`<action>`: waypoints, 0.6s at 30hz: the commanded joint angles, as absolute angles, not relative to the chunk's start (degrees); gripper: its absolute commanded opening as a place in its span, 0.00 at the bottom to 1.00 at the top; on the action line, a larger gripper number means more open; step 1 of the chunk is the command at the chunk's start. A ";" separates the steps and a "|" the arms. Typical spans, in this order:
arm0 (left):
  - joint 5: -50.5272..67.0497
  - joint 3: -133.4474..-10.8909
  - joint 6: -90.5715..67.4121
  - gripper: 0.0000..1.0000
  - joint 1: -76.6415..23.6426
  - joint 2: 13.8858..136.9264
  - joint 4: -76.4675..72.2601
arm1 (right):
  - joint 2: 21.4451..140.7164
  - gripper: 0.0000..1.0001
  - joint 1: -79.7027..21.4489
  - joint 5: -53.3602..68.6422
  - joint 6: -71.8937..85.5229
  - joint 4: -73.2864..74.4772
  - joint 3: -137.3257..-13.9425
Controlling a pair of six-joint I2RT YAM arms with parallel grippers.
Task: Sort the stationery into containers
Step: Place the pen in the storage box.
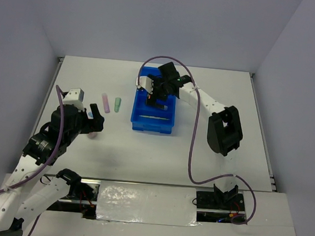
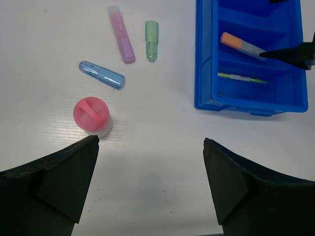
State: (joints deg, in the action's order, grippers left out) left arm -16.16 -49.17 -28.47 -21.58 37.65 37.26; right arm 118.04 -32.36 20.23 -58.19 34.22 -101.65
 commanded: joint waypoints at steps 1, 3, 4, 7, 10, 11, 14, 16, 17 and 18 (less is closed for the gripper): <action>-15.82 -49.22 -27.33 0.99 -21.80 37.44 34.72 | 116.72 1.00 -31.38 22.05 -57.31 33.05 -103.01; -16.26 -49.22 -27.42 0.99 -21.80 37.62 34.54 | 115.06 1.00 -30.85 24.43 -56.00 31.57 -102.31; -16.69 -49.31 -27.68 0.99 -21.71 37.62 34.54 | 114.27 1.00 -30.68 25.13 -55.20 30.77 -101.87; -18.10 -49.83 -28.56 0.99 -21.62 38.67 35.07 | 109.35 1.00 -29.19 26.90 -47.93 23.32 -98.71; -20.30 -50.36 -29.79 0.99 -21.45 39.20 35.77 | 99.71 1.00 -26.30 18.85 -22.53 2.55 -88.55; -20.91 -50.54 -30.32 0.99 -21.27 39.03 36.03 | 98.19 1.00 -25.50 8.98 -16.41 0.46 -86.77; -24.77 -50.98 -31.55 0.99 -20.13 37.71 37.26 | 93.96 1.00 -19.18 6.02 4.44 2.89 -82.89; -28.81 -51.33 -32.69 0.99 -20.04 36.74 39.19 | 92.29 1.00 -14.87 12.02 13.74 7.09 -80.78; -29.52 -51.59 -32.70 0.99 -20.21 36.56 39.98 | 92.02 1.00 -11.03 13.52 15.63 9.21 -80.34; -30.05 -52.29 -32.43 0.99 -20.13 36.48 40.95 | 91.59 1.00 -9.33 13.62 17.21 11.75 -80.07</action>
